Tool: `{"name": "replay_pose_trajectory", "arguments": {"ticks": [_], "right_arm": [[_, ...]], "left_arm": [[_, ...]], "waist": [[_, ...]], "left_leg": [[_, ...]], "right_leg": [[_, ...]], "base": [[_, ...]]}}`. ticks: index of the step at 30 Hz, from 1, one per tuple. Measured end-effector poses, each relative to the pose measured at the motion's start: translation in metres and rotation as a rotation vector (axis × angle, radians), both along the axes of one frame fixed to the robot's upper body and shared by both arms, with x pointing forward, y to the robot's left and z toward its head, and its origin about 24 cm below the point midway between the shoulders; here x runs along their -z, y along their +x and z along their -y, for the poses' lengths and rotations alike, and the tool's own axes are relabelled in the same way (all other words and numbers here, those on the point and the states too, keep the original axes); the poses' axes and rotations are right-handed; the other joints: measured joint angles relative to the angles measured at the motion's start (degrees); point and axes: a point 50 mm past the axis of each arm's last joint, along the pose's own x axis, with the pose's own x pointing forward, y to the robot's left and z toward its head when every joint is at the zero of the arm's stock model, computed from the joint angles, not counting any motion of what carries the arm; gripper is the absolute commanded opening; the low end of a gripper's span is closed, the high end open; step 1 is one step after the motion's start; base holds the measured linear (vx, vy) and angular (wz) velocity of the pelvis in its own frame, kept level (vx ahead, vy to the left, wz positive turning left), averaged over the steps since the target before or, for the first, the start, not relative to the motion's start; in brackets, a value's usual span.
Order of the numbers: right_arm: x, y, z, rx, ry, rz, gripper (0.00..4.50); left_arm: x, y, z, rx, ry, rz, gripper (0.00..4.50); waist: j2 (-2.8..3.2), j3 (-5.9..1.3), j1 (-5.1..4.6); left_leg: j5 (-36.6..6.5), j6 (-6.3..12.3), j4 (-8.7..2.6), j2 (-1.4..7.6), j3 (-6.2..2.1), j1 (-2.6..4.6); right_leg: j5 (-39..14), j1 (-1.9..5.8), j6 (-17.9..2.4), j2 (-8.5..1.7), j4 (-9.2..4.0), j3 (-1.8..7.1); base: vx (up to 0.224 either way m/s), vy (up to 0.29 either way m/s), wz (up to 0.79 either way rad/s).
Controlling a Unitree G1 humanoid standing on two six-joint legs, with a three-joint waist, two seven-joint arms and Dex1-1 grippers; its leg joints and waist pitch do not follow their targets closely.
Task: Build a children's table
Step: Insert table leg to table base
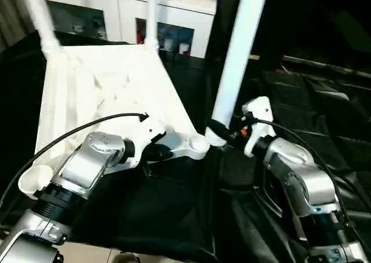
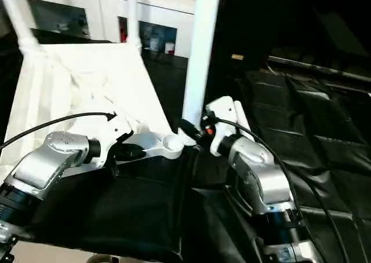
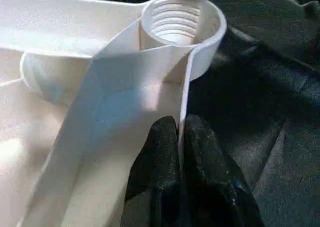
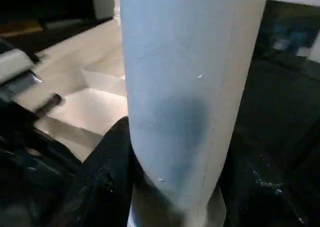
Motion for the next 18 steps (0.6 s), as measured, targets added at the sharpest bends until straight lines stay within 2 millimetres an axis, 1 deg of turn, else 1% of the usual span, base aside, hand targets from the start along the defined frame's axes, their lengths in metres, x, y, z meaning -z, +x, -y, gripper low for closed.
{"name": "replay_pose_trajectory", "arguments": {"ticks": [1,4,9,12,13,14,18], "right_arm": [[0.0006,-0.0006,-0.0006,-0.015,0.005,-0.013,1.89],[0.0035,-0.0023,-0.0036,-0.052,0.007,-0.047,1.89],[-0.0047,0.0057,-0.0086,-0.064,0.012,-0.026,1.89],[-0.0004,0.0064,-0.0099,-0.069,0.013,-0.043,1.89],[0.0012,0.0064,-0.0103,-0.069,0.011,-0.049,1.89],[0.0030,0.0067,-0.0100,-0.068,0.009,-0.057,1.89],[0.0038,0.0069,-0.0100,-0.067,0.010,-0.062,1.89]], "left_arm": [[0.0003,-0.0002,0.0004,0.006,0.003,0.001,0.00],[0.0004,-0.0008,0.0004,0.033,0.008,-0.002,0.00],[0.0001,-0.0002,0.0010,0.042,0.018,0.005,0.00],[0.0002,0.0002,0.0017,0.046,0.017,0.002,0.00],[-0.0001,0.0003,0.0015,0.045,0.017,0.000,0.46],[-0.0001,0.0004,0.0015,0.045,0.018,0.000,0.58],[0.0007,0.0022,0.0001,0.034,0.031,0.017,0.62]], "waist": [[0.01,-0.01,-0.01],[0.09,-0.04,-0.02],[0.09,-0.05,-0.02],[0.08,-0.05,0.15],[0.08,-0.05,0.14],[0.08,-0.05,0.15],[0.14,-0.07,0.15]], "left_leg": [[0.00,0.00,0.00,0.00,0.01,0.00],[0.00,0.00,0.00,0.00,0.02,0.00],[0.00,0.00,0.00,0.00,0.02,0.00],[0.00,0.00,0.00,0.00,0.02,0.00],[0.00,0.00,0.00,0.00,0.03,0.00],[0.00,0.00,0.00,0.00,0.02,0.00],[0.00,0.00,0.00,0.00,0.03,0.04]], "right_leg": [[0.00,0.00,-0.01,0.00,0.00,0.00],[0.05,-0.01,-0.11,0.02,-0.01,0.01],[0.05,-0.01,-0.12,0.02,-0.01,0.01],[0.05,0.00,-0.11,0.02,-0.02,0.02],[0.05,-0.01,-0.11,0.02,-0.02,0.01],[0.05,-0.01,-0.11,0.02,-0.02,0.01],[0.04,0.01,-0.08,0.02,0.00,0.01]], "base": [[0.000,0.000,0.00],[0.000,0.000,0.00],[0.000,0.000,0.00],[0.000,0.000,0.00],[0.000,0.000,0.00],[0.000,0.000,0.00],[0.000,0.000,0.00]]}}
